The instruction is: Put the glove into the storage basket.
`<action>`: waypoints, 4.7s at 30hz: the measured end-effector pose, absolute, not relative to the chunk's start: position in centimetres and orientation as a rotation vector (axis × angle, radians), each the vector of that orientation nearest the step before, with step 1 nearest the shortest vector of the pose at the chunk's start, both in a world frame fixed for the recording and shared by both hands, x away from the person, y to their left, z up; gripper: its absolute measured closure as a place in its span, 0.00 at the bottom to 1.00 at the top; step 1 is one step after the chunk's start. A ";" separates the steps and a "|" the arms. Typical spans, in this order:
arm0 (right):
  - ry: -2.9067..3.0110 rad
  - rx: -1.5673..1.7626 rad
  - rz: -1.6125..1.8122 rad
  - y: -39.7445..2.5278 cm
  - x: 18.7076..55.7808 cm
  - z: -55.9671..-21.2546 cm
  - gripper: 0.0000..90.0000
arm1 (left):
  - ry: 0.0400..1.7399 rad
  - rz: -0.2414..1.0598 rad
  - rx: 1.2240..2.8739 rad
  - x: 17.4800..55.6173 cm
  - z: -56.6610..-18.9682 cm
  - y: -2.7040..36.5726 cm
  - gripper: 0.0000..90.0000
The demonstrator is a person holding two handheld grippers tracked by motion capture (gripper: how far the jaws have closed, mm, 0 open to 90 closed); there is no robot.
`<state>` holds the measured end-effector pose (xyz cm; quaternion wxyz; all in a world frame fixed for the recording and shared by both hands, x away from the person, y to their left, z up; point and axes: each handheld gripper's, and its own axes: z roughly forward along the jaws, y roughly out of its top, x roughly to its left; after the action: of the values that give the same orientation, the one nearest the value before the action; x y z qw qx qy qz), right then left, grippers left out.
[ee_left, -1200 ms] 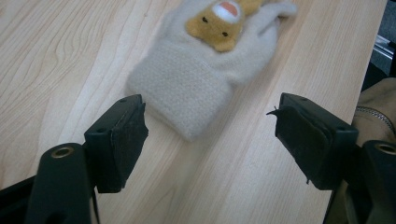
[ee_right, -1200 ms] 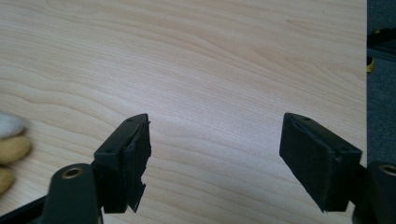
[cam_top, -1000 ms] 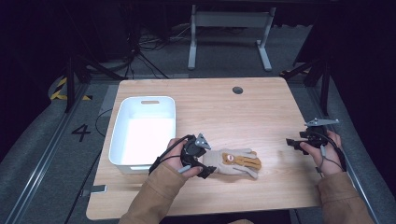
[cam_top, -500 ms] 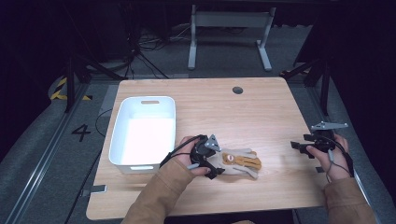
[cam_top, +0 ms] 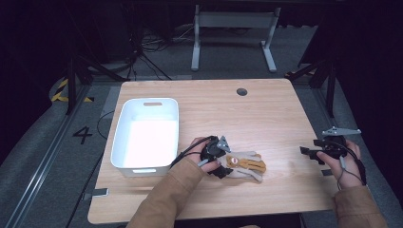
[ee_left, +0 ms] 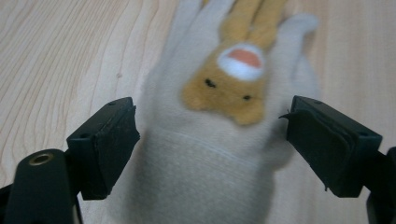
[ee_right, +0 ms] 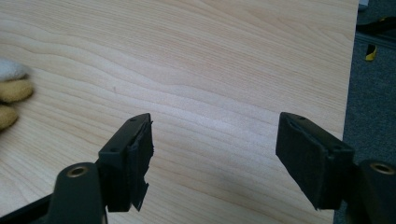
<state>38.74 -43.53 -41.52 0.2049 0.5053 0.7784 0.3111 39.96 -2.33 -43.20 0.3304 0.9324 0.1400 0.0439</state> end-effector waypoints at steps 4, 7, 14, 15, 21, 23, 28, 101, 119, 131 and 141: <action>2.162 1.409 0.866 -43.5 38.7 -41.4 0.31 | 0.350 0.093 2.461 39.8 -43.9 -2.8 0.18; 2.166 1.404 0.869 -43.5 38.7 -41.4 0.31 | 0.354 0.082 2.478 39.7 -44.2 -2.9 0.17; 2.195 1.389 0.885 -43.3 38.7 -41.4 0.31 | 0.309 0.097 2.516 39.0 -44.6 -3.3 0.15; 2.199 1.386 0.886 -43.3 38.7 -41.4 0.31 | 0.302 0.104 2.525 39.0 -44.8 -3.5 0.13; 2.206 1.386 0.887 -43.1 38.7 -41.5 0.31 | 0.291 0.136 2.535 39.1 -45.5 -4.2 0.10; 2.210 1.380 0.885 -43.1 38.7 -41.5 0.32 | 0.303 0.132 2.529 39.3 -45.8 -4.3 0.10; 2.212 1.384 0.876 -43.0 38.8 -41.7 0.32 | 0.318 0.094 2.509 39.7 -46.1 -4.7 0.06; 2.220 1.390 0.873 -43.0 39.3 -42.0 0.33 | 0.532 0.027 2.433 38.8 -41.2 -4.7 0.78; 2.249 1.408 0.860 -42.4 40.3 -42.0 0.35 | 0.717 0.000 2.365 39.2 -37.9 -2.8 0.78; 2.277 1.378 0.870 -41.2 41.6 -41.9 0.35 | 0.933 -0.017 2.336 39.6 -35.2 -1.3 0.78; 2.277 1.387 0.880 -41.2 41.8 -41.8 0.34 | 1.063 0.015 2.295 41.0 -33.8 -0.3 0.78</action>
<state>41.75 -41.16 -41.82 0.1663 0.4872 0.7997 0.3090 41.03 -0.31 -33.81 0.3014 0.8652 0.4008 0.0056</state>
